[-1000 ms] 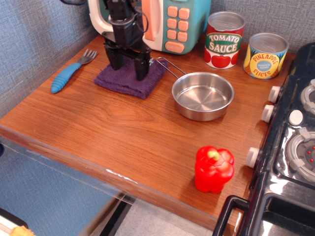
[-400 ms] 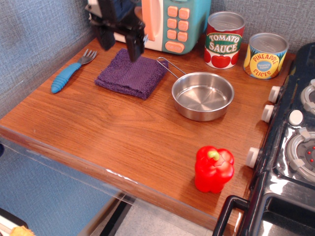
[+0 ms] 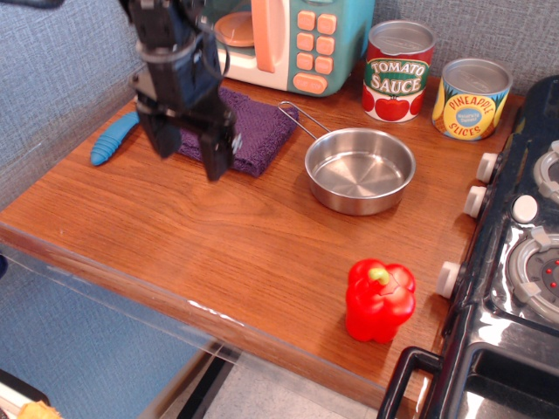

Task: Move the purple cloth to the left of the metal pot.

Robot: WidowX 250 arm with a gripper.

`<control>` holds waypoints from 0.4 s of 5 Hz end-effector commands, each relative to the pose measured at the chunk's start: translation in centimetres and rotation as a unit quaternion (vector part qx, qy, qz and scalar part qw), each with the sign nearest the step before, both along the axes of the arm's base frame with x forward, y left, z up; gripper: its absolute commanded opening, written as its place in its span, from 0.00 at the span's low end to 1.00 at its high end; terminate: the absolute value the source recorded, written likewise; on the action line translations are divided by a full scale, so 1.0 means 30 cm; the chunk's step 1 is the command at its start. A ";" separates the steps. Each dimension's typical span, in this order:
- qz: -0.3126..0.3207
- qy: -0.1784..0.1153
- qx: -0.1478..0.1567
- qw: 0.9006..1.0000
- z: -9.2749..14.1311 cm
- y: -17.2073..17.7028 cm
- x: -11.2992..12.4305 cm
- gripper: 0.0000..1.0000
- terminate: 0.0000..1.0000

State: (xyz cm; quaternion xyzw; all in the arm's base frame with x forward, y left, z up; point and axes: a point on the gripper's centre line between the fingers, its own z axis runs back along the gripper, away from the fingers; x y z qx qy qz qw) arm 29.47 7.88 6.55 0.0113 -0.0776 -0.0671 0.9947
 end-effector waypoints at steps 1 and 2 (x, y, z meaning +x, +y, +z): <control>0.001 -0.022 0.018 1.000 0.052 0.020 -0.012 1.00 0.00; 0.001 -0.022 0.018 1.000 0.052 0.020 -0.012 1.00 1.00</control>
